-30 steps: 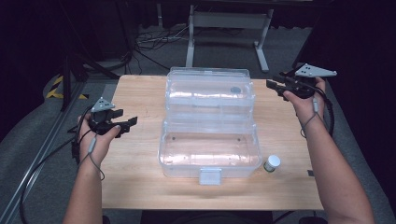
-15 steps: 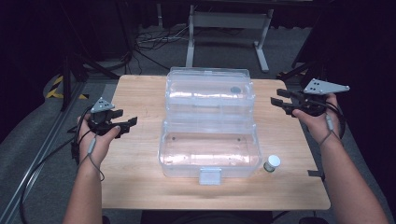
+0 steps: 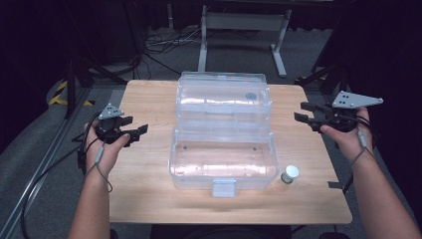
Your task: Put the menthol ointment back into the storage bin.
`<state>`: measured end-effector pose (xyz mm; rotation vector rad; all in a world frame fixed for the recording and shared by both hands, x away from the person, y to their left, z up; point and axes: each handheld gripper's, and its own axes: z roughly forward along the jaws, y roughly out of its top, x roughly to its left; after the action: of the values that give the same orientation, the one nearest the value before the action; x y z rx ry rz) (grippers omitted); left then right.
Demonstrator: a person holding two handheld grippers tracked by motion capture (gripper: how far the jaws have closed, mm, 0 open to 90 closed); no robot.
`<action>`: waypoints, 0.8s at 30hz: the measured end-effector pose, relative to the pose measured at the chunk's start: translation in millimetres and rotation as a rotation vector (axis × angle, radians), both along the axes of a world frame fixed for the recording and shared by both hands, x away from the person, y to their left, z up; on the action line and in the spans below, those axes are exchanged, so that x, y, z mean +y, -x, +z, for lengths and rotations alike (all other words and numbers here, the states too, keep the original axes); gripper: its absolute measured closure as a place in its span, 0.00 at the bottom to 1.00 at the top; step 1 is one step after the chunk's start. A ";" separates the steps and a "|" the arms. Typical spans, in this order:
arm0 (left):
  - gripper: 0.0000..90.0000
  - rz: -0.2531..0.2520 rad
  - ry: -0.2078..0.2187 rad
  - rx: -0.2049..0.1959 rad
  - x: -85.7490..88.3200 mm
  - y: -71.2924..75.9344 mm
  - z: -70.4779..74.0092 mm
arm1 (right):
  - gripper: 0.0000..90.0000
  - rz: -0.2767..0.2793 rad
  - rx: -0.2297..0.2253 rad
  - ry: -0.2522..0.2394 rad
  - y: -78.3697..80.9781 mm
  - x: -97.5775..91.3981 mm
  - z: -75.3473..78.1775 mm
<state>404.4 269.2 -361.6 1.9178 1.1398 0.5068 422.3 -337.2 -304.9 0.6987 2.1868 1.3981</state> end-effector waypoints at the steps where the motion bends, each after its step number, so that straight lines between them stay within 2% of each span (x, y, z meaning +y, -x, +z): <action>1: 0.38 0.001 -0.001 0.000 0.2 0.2 -0.1 | 0.58 0.002 0.003 0.001 0.8 -0.2 -0.1; 11: 0.38 0.001 -0.002 0.001 0.4 1.4 -0.3 | 0.56 0.062 0.046 0.012 5.3 -4.8 -1.9; 24: 0.38 0.003 -0.009 0.013 0.4 4.2 -2.1 | 0.54 0.139 0.128 0.087 11.0 -2.7 -9.4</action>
<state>400.2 269.6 -363.7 1.9301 1.1505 0.5017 411.3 -339.9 -314.3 0.6320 2.4215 1.3486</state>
